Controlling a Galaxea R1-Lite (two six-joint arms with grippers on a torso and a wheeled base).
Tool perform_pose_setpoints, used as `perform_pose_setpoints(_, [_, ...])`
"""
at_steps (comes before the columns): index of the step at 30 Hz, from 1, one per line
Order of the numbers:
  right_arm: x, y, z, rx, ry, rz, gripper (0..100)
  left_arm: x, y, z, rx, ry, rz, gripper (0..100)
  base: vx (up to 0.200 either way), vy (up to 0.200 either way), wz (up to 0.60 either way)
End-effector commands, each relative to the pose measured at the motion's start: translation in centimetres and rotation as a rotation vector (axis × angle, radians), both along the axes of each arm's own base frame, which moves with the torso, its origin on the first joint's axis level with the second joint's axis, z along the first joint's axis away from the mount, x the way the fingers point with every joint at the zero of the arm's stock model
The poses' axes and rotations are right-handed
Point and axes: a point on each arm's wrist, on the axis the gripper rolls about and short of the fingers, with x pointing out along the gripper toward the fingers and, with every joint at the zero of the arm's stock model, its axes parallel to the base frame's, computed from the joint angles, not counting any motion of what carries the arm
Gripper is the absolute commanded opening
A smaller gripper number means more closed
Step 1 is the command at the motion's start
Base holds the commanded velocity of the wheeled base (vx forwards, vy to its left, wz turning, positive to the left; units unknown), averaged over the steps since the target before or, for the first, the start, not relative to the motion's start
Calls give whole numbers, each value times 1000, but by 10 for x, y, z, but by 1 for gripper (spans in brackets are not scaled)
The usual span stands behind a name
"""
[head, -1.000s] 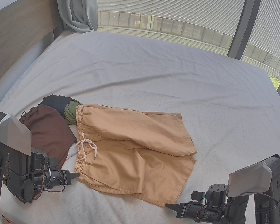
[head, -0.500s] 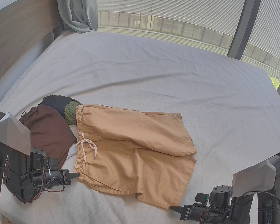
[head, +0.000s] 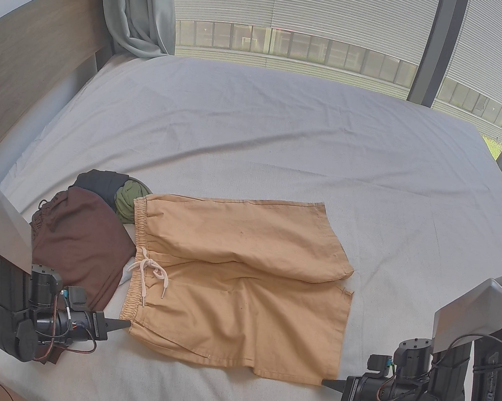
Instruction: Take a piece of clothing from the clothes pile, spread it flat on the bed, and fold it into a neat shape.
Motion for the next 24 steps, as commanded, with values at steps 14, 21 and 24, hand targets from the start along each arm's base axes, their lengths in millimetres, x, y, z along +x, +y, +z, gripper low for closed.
perform_pose_setpoints(14, [-15, -18, 10, -19, 6, 16, 0, -38, 21, 3, 62, 49, -7, 0, 0, 0, 0])
perform_pose_setpoints(21, [-24, -20, 13, -27, 3, 55, 0, -46, 20, -2, 85, 65, -43, 0, 0, 0, 0])
perform_pose_setpoints(24, [-26, -21, 13, -34, 6, 63, 0, -52, 20, -5, 97, 85, -57, 0, 0, 0, 0])
